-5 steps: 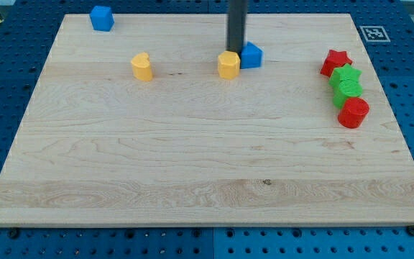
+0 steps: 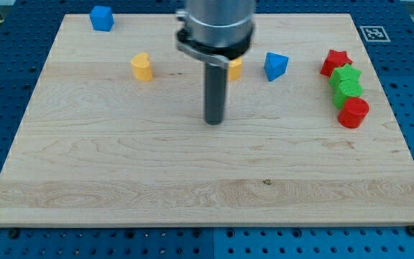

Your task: Place the yellow heart at the top center

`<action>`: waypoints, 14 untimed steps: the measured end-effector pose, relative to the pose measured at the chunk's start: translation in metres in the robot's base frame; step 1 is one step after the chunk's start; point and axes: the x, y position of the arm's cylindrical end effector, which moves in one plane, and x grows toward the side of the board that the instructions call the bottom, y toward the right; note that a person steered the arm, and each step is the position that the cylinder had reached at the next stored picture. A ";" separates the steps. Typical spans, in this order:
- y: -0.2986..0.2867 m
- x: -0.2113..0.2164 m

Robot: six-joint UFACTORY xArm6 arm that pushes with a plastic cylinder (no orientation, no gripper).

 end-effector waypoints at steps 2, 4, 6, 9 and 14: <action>-0.056 -0.008; -0.090 -0.060; -0.115 -0.088; -0.134 -0.139; -0.116 -0.176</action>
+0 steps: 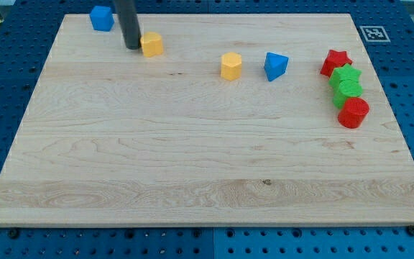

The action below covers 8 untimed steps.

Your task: Place the yellow heart at the top center

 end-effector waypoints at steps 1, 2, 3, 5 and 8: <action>0.024 0.004; 0.039 0.023; 0.053 0.041; 0.111 0.030; 0.078 0.027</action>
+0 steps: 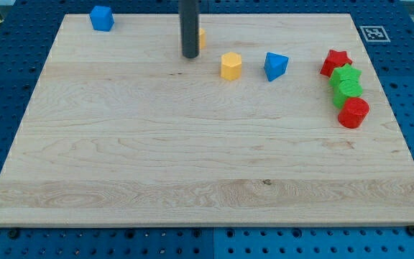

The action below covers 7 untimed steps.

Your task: Place the yellow heart at the top center

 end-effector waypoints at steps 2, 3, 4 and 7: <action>-0.017 -0.021; -0.004 -0.026; 0.017 -0.028; 0.043 -0.055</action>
